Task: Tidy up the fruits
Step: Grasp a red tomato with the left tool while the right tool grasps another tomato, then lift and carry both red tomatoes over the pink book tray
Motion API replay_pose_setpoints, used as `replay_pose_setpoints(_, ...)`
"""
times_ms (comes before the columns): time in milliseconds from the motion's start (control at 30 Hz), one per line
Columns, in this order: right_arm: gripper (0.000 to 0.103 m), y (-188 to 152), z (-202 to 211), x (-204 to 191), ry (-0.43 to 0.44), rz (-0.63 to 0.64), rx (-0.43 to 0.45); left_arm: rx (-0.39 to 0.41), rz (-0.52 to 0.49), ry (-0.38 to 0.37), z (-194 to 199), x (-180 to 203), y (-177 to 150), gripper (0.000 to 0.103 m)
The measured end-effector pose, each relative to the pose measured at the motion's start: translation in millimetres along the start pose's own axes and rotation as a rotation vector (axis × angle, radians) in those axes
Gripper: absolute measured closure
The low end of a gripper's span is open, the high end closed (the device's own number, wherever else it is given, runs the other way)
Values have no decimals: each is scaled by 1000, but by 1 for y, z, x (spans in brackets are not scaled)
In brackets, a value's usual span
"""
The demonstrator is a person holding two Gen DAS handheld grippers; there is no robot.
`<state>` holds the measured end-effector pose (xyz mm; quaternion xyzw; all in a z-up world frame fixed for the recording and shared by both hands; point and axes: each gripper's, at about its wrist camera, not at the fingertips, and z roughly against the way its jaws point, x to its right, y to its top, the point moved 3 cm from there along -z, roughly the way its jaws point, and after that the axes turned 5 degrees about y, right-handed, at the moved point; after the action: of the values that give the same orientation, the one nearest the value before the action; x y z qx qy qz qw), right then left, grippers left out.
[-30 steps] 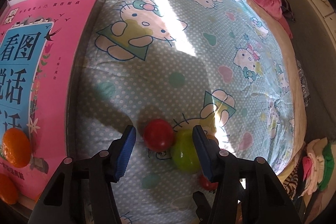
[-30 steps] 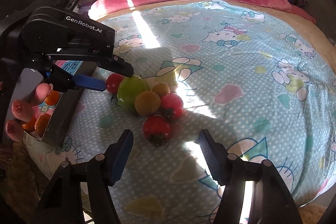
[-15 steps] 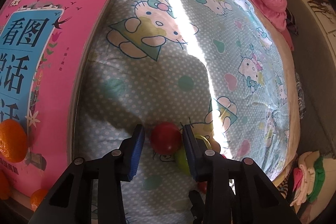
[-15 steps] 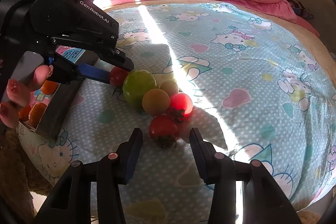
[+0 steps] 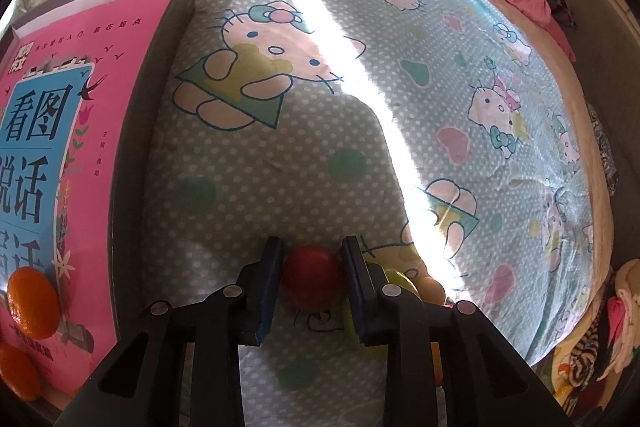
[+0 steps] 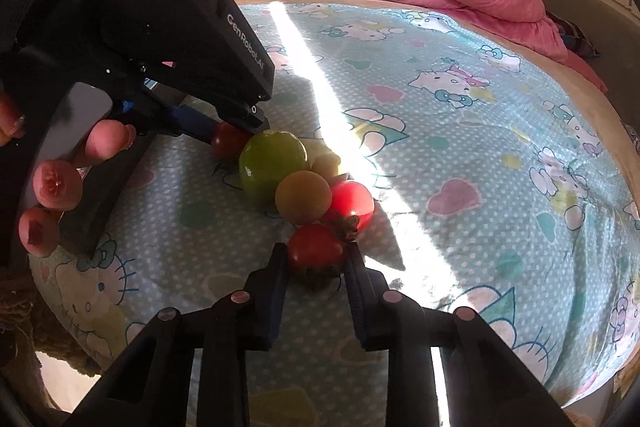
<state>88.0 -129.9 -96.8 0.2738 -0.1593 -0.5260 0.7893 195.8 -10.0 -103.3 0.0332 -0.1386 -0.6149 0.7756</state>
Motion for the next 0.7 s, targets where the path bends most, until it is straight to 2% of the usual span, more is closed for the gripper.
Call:
replay_pose_setpoints(133, 75, 1, 1, 1, 9, -16, 0, -1, -13, -3, 0, 1, 2, 73)
replay_pose_setpoints(700, 75, -3, 30, 22, 125, -232, 56, 21, -94, -39, 27, 0, -16, 73)
